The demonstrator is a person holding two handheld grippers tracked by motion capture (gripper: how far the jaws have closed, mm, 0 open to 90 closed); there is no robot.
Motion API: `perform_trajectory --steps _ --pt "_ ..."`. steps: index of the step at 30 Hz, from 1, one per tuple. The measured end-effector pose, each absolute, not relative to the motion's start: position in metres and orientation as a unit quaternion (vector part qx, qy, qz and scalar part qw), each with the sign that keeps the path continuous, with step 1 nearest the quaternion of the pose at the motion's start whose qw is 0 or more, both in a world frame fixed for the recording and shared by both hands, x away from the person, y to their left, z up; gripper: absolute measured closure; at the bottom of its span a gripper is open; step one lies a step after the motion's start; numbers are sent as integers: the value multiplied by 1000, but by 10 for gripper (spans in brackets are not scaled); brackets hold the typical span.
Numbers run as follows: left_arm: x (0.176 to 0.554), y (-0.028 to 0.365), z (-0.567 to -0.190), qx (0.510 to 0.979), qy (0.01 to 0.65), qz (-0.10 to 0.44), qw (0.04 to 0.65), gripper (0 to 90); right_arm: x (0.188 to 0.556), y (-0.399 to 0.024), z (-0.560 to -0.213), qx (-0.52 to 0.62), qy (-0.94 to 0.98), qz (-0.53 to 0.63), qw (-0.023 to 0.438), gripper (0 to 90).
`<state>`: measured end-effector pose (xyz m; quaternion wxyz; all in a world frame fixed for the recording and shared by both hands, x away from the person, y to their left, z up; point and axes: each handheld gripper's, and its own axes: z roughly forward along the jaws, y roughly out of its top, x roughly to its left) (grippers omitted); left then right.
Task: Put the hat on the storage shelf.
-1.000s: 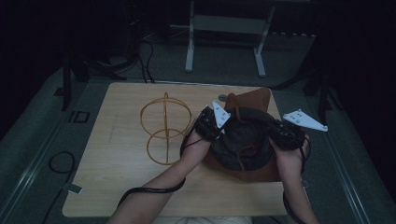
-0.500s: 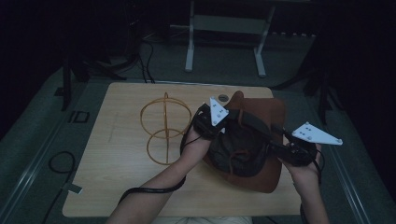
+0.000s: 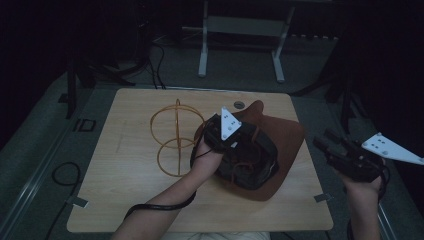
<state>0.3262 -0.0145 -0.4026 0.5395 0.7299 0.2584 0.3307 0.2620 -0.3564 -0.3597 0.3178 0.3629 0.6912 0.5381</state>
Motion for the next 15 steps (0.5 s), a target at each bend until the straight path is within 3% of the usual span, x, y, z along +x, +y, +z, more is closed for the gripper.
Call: perform_trajectory --steps 5,15 --pt "318 -3 -407 724 203 326 573 863 286 -366 -374 385 701 504 326 519" --pt "310 2 -412 740 111 288 598 862 313 -338 -404 370 739 500 259 526"
